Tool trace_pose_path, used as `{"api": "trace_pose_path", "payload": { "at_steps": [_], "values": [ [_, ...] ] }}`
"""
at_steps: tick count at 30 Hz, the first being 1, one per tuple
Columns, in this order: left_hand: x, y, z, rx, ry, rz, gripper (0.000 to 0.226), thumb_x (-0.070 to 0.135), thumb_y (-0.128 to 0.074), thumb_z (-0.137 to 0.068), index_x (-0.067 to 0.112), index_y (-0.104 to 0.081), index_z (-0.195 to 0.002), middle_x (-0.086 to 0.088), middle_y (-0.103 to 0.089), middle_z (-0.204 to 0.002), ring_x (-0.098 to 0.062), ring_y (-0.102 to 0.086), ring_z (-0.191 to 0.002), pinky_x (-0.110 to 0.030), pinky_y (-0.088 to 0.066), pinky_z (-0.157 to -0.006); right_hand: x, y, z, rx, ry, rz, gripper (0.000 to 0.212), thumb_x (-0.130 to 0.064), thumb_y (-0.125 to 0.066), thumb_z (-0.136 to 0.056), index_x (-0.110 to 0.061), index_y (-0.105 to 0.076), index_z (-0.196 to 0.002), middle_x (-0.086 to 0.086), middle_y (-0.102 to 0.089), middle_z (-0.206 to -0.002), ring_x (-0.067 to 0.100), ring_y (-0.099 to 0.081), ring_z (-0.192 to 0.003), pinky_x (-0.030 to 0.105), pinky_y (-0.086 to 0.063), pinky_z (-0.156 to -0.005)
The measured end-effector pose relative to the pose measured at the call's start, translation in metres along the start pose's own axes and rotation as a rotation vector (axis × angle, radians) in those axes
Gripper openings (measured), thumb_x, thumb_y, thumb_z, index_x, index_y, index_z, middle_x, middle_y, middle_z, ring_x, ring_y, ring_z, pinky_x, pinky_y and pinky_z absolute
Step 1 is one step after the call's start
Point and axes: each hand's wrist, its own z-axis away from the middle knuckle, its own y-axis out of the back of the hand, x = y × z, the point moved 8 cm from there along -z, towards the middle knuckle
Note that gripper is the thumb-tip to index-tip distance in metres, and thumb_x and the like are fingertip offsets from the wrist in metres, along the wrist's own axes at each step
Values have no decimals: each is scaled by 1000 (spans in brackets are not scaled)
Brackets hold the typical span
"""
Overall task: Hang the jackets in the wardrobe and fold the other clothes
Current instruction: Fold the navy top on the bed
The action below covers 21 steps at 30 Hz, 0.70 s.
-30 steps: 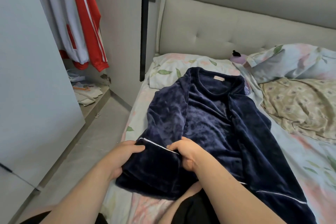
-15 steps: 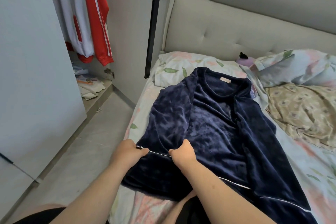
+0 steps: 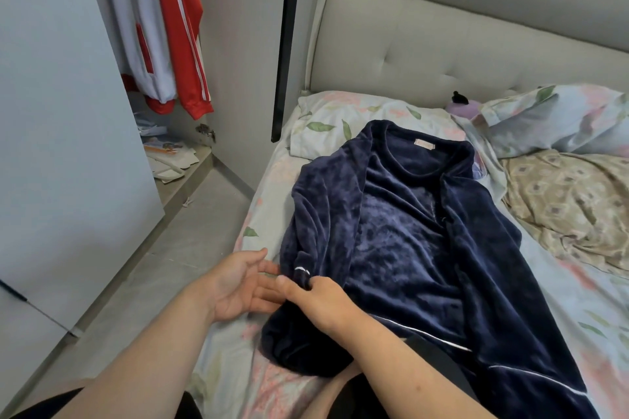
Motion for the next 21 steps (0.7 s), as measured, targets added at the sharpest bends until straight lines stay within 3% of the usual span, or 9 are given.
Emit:
{"api": "trace_pose_path", "payload": {
  "at_steps": [3, 6, 10, 13, 16, 19, 21],
  "values": [
    [5, 0, -6, -25, 2, -51, 50, 38, -35, -103, -4, -57, -121, -26, -70, -92, -33, -71, -73, -39, -59, -60, 7, 1, -3, 17, -20, 24, 27, -44, -74, -73, -26, -62, -90, -11, -69, -89, 8, -66, -87, 25, -54, -78],
    [23, -1, -17, 70, -47, -245, 43, 43, -48, -99, 4, -65, -102, -13, -70, -80, -22, -66, -66, -34, -55, -64, 11, 8, -3, 36, -63, 50, 19, -20, -63, -74, -14, -61, -91, 0, -65, -83, 23, -67, -84, 33, -54, -75],
    [58, -27, -42, 189, -164, -327, 45, 51, -71, -84, 10, -75, -103, -7, -76, -92, -23, -72, -81, -32, -54, -73, 5, 12, 7, -47, -23, 21, 7, -19, -59, -73, -15, -57, -79, 0, -57, -72, 18, -56, -65, 29, -47, -62],
    [58, -61, -66, 142, -45, -264, 49, 50, -73, -82, 10, -73, -109, -14, -75, -103, -30, -74, -92, -38, -58, -77, 4, 21, 16, -70, 25, -14, 18, -20, -59, -73, -8, -59, -86, 4, -56, -76, 20, -55, -69, 32, -48, -65],
    [64, -85, -82, 162, -33, -257, 34, 36, -69, -83, 6, -71, -98, -18, -75, -93, -33, -74, -78, -36, -58, -64, 5, 44, 26, -33, 58, -93, 17, -22, -59, -73, -8, -59, -82, 1, -56, -73, 18, -55, -68, 32, -48, -64],
    [86, -118, -88, 171, -147, -83, 10, 18, -58, -79, 10, -58, -74, -11, -61, -69, -24, -62, -58, -33, -49, -62, 10, 84, 41, 79, 91, -219, 11, -25, -58, -72, -21, -49, -67, -7, -52, -66, 13, -51, -64, 27, -43, -58],
    [111, -150, -89, 193, -306, -55, 8, 12, -56, -80, 9, -62, -84, -13, -62, -74, -26, -65, -63, -38, -54, -65, 21, 119, 55, 180, 99, -312, 8, -26, -58, -72, -27, -50, -73, -9, -56, -72, 10, -54, -65, 23, -43, -56]
  ]
}}
